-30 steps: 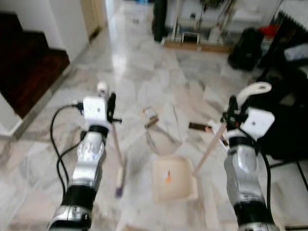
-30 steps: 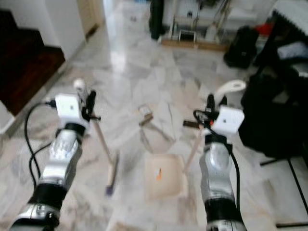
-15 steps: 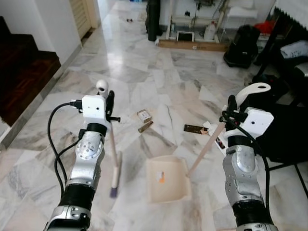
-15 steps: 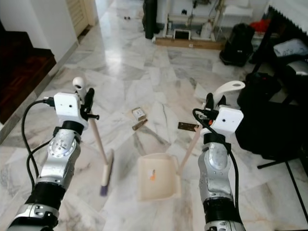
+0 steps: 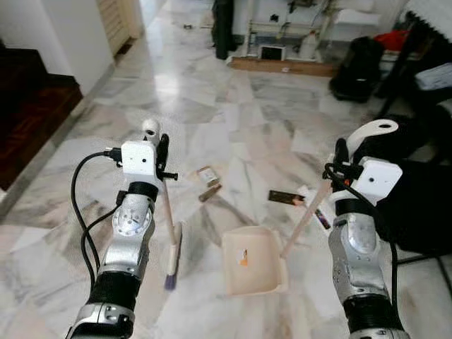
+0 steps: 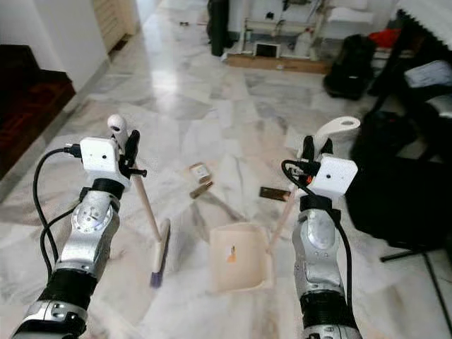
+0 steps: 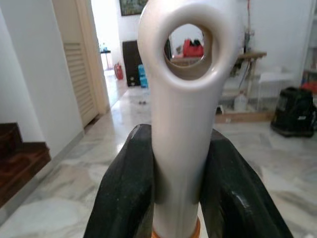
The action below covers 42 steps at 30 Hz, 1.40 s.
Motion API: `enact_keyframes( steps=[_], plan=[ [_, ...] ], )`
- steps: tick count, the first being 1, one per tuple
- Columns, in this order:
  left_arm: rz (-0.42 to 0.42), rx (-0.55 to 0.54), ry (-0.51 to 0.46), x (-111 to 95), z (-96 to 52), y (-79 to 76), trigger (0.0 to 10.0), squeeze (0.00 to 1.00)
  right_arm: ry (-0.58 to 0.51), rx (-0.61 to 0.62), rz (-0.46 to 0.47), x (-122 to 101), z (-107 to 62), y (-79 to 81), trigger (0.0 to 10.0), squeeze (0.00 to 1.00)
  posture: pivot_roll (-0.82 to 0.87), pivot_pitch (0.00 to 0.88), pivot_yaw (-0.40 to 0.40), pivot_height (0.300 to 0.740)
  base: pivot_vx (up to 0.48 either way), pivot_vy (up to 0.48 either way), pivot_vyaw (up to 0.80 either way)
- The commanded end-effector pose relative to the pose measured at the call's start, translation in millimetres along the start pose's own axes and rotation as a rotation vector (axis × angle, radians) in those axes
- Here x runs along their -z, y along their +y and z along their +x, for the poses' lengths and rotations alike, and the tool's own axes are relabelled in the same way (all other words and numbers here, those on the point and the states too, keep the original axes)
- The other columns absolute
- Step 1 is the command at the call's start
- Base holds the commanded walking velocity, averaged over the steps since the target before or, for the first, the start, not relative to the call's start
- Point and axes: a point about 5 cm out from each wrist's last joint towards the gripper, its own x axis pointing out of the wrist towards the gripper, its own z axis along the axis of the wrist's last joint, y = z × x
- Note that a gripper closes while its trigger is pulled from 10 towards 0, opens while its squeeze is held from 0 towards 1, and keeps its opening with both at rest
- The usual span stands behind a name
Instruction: Sweep floor
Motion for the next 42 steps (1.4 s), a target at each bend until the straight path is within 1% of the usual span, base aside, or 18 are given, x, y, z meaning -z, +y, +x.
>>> enact_keyframes(
  steps=[1,16,24,32,42],
  plan=[
    [-0.001,-0.017,-0.061,-13.4,4.9,4.7,10.0,0.00,-0.066,-0.010,0.022,-14.1,6.8,5.0,10.0,0.00,0.04,0.088,-0.031,0.740,0.255,0.000,0.00],
    [0.003,-0.024,-0.060,-14.6,5.8,6.0,10.0,0.00,-0.060,-0.012,0.035,-14.3,6.6,6.5,10.0,0.00,0.04,0.106,-0.029,0.740,0.338,0.000,0.00],
    [0.001,-0.027,-0.064,-15.7,5.5,5.9,10.0,0.00,-0.064,-0.024,0.014,-14.3,5.3,7.8,10.0,0.00,0.04,0.093,-0.028,0.740,0.338,0.000,0.00],
    [0.002,-0.024,-0.066,-15.7,4.9,5.7,10.0,0.00,-0.063,-0.026,0.028,-14.2,5.3,8.4,10.0,0.00,0.04,0.080,-0.031,0.740,0.339,0.000,0.00],
    [0.005,-0.027,-0.070,-16.1,4.1,7.4,10.0,0.00,-0.048,-0.031,0.034,-10.2,0.2,9.0,10.0,0.00,0.05,0.055,-0.029,0.740,0.338,0.000,0.00]
  ],
)
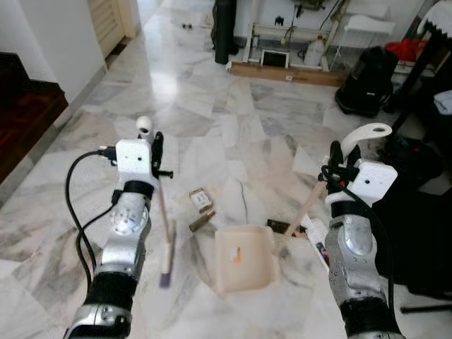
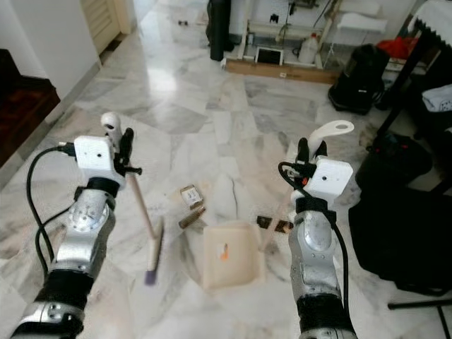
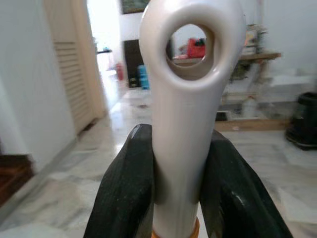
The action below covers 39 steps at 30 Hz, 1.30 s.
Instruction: Sweep floor
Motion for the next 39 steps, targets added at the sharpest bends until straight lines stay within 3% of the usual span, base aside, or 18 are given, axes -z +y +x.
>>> enact_keyframes(
  steps=[1,11,22,39],
  plan=[
    [-0.013,0.010,-0.062,-12.7,4.4,-1.9,10.0,0.00,-0.068,-0.010,0.009,-14.2,5.8,3.7,10.0,0.00,0.05,0.052,-0.028,0.740,0.337,0.000,0.00],
    [-0.012,0.009,-0.066,-14.4,6.2,-1.5,10.0,0.00,-0.070,-0.014,0.017,-15.0,7.4,6.2,10.0,0.00,0.05,0.066,-0.028,0.740,0.339,0.000,0.00],
    [-0.010,0.007,-0.061,-13.9,5.8,-1.0,10.0,0.00,-0.061,-0.009,0.020,-14.0,7.2,4.8,10.0,0.00,0.05,0.084,-0.031,0.740,0.317,0.269,0.00],
    [-0.004,0.000,-0.063,-15.3,6.0,-0.1,10.0,0.00,-0.052,-0.009,0.030,-12.6,6.9,6.4,10.0,0.00,0.05,0.102,-0.032,0.740,0.336,0.000,0.00]
  ],
)
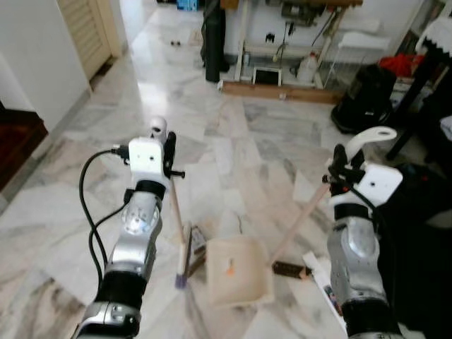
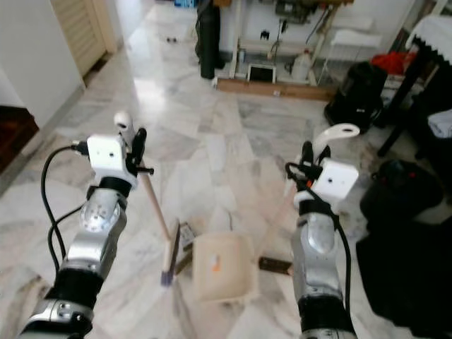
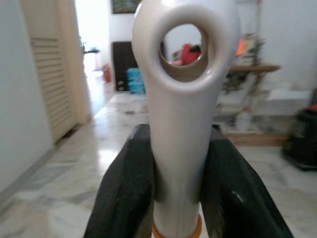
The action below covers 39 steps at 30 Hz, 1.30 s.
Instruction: Sweep floor
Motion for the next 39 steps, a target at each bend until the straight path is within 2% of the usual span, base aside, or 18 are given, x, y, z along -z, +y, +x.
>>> enact_keyframes(
  steps=[1,15,33,39],
  plan=[
    [0.010,0.008,-0.058,-13,3.7,-1.7,10.0,0.00,-0.047,0.020,0.020,-10,2.7,-3.6,10.0,0.00,0.05,0.102,-0.032,0.740,0.259,0.000,0.00],
    [0.009,0.014,-0.061,-12,2.6,-2.1,10.0,0.00,-0.032,0.027,0.014,-5,0.0,-5.9,10.0,0.00,0.06,0.069,-0.030,0.740,0.281,0.000,0.00],
    [0.025,0.020,-0.060,-13,5.1,1.0,10.0,0.00,0.035,0.053,0.005,13,-5.9,-12.9,10.0,0.00,0.07,0.075,-0.030,0.740,0.000,0.000,0.00],
    [0.019,0.061,-0.015,-6,1.3,0.0,10.0,0.00,0.068,0.066,-0.013,21,-10.4,-18.7,10.0,0.00,0.07,0.079,-0.032,0.740,0.000,0.000,0.00]
  ],
)
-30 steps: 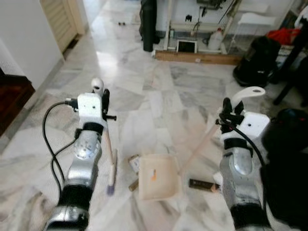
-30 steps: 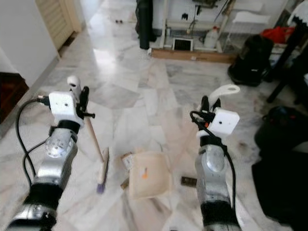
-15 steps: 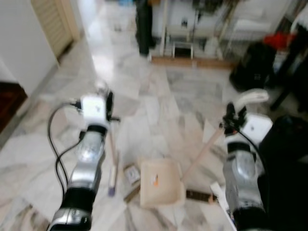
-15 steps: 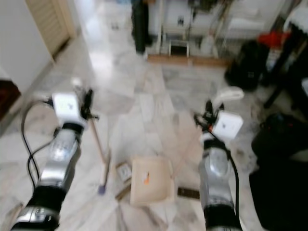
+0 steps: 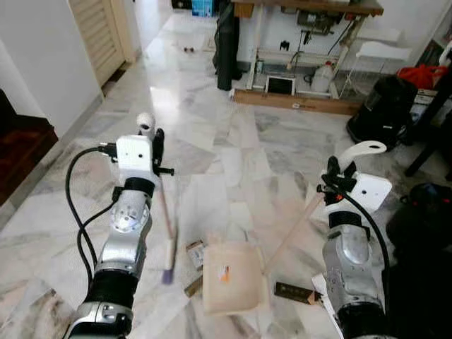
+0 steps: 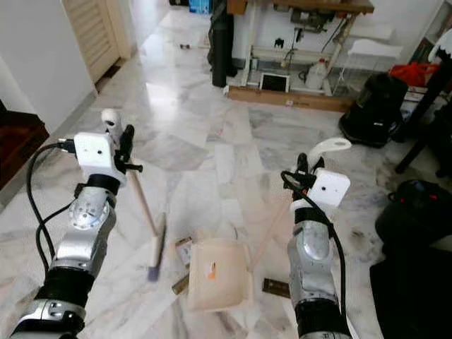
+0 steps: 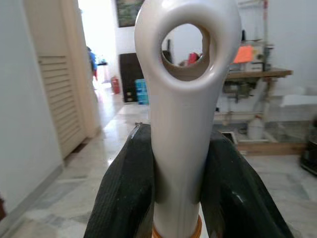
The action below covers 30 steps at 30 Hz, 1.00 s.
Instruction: Sweep floor
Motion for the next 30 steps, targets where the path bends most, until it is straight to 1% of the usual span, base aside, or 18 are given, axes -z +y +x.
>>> enact_keyframes(
  steps=[1,7,9,10,11,15,19,22,27,29,30],
  plan=[
    [0.002,0.052,0.008,-1,-0.6,-2.6,10.0,0.00,-0.006,0.022,-0.021,1,-0.8,-8.1,10.0,0.00,0.07,0.080,-0.032,0.740,0.000,0.000,0.00],
    [-0.007,0.096,0.047,5,-4.4,-4.6,10.0,0.00,0.026,0.046,-0.034,11,-5.6,-15.0,10.0,0.00,0.07,0.084,-0.030,0.740,0.000,0.000,0.00],
    [-0.006,0.144,0.074,9,-5.8,-7.9,10.0,0.00,0.048,0.056,-0.043,17,-8.3,-17.3,10.0,0.00,0.08,0.090,-0.029,0.740,0.000,0.000,0.00],
    [-0.006,0.144,0.074,9,-5.8,-7.9,10.0,0.00,0.048,0.056,-0.043,17,-8.3,-17.3,10.0,0.00,0.08,0.090,-0.029,0.740,0.000,0.000,0.00],
    [-0.011,0.163,0.086,11,-7.9,-8.8,10.0,0.00,0.067,0.057,-0.050,23,-11.2,-18.1,10.0,0.00,0.08,0.098,-0.028,0.740,0.000,0.000,0.00],
    [-0.009,0.170,0.099,12,-11.1,-6.4,10.0,0.00,0.101,0.065,-0.056,32,-17.3,-18.9,10.0,0.00,0.08,0.111,-0.026,0.740,0.000,0.000,0.00],
    [-0.004,0.200,0.122,15,-11.2,-5.8,10.0,0.00,0.137,0.074,-0.066,43,-24.7,-18.9,10.0,0.00,0.09,0.125,-0.021,0.740,0.000,0.000,0.00],
    [-0.005,0.207,0.126,16,-11.4,-5.4,10.0,0.00,0.144,0.074,-0.072,46,-27.3,-18.4,10.0,0.00,0.09,0.132,-0.020,0.740,0.000,0.000,0.00],
    [-0.018,0.238,0.144,20,-5.3,-9.7,10.0,0.00,0.168,0.071,-0.090,54,-34.5,-16.5,10.0,0.00,0.09,0.152,-0.020,0.740,0.000,0.000,0.00],
    [-0.024,0.254,0.143,20,-0.9,-14.8,10.0,0.00,0.182,0.072,-0.106,58,-38.1,-17.2,10.0,0.00,0.09,0.156,-0.018,0.740,0.000,0.000,0.00],
    [-0.040,0.261,0.137,19,3.6,-19.0,10.0,0.00,0.190,0.073,-0.110,61,-41.2,-17.6,10.0,0.00,0.09,0.160,-0.017,0.740,0.000,0.000,0.00]
  ],
)
